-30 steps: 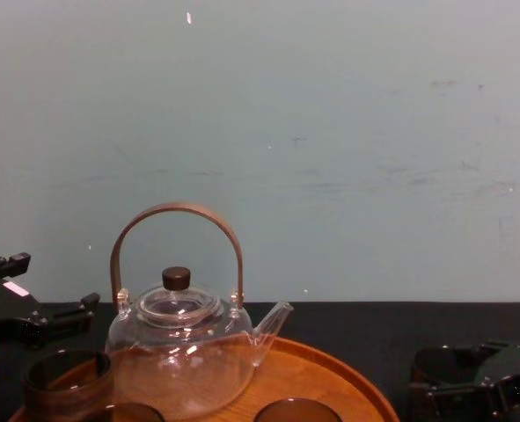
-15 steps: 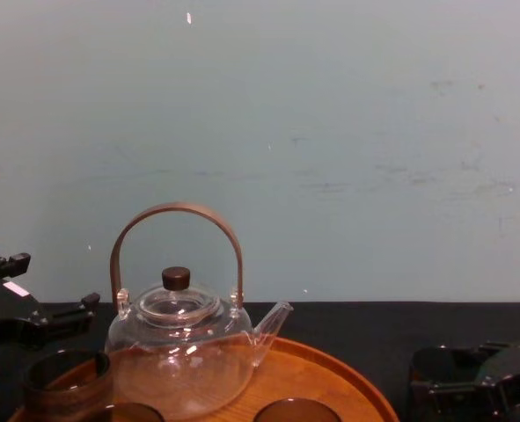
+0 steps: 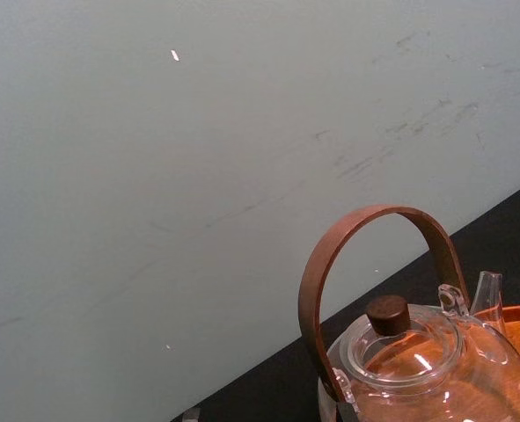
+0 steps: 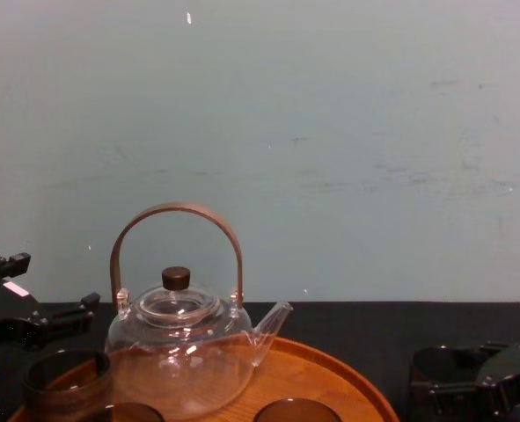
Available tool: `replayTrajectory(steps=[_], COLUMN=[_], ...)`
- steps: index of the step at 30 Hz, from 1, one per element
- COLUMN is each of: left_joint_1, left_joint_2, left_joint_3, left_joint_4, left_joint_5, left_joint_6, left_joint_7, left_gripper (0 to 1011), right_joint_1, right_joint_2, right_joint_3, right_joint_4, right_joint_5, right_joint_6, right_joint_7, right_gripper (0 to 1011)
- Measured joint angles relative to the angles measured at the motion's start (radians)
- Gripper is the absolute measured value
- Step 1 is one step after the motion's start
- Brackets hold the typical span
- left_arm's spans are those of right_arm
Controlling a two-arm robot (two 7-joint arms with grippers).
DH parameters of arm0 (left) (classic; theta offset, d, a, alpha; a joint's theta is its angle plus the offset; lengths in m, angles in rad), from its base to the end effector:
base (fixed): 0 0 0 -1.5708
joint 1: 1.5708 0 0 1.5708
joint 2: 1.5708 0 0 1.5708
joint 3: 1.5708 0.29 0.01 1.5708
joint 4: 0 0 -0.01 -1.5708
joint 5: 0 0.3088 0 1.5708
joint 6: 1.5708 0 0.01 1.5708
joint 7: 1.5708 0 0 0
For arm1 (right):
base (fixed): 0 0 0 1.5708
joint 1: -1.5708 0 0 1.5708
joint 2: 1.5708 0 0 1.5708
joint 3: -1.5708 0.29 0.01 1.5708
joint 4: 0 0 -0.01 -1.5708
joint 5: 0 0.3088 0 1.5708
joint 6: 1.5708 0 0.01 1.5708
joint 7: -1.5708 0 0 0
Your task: Pick up the glass from the table and place it on the tray.
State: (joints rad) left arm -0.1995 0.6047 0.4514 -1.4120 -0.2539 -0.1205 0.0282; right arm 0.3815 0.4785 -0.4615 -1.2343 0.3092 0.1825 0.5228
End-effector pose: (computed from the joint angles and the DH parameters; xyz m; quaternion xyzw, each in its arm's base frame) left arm 0.3581 0.0827 -0.3023 0.1415 -0.1324 0.5799 0.7913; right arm 0.4126 -0.0653 -0.2911 -0.2050 0.0447 -0.3939 0.8949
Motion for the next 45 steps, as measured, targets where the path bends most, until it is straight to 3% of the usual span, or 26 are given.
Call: replayTrajectory(steps=[7, 18, 24, 33, 45], left_joint_1=[0.0, 0.0, 0.0, 0.0, 0.0], left_joint_2=[0.0, 0.0, 0.0, 0.0, 0.0], left_joint_3=[0.0, 0.0, 0.0, 0.0, 0.0], left_joint_4=[0.0, 0.0, 0.0, 0.0, 0.0], left_joint_5=[0.0, 0.0, 0.0, 0.0, 0.0], left_joint_6=[0.0, 0.0, 0.0, 0.0, 0.0], left_joint_7=[0.0, 0.0, 0.0, 0.0, 0.0], left_gripper=[1001, 1001, 1001, 1001, 1001], right_joint_1=[-0.015, -0.042, -0.023, 0.04, 0.133], right_joint_2=[0.012, 0.071, 0.079, 0.056, -0.016], right_joint_3=[0.012, 0.044, 0.033, -0.022, -0.105], right_joint_4=[-0.024, -0.132, -0.148, -0.111, -0.003], right_joint_5=[0.012, 0.054, 0.062, 0.051, 0.031], right_joint_6=[-0.007, -0.022, -0.035, -0.068, -0.115], right_joint_7=[0.013, 0.048, 0.069, 0.116, 0.169], right_gripper=[905, 905, 905, 905, 905])
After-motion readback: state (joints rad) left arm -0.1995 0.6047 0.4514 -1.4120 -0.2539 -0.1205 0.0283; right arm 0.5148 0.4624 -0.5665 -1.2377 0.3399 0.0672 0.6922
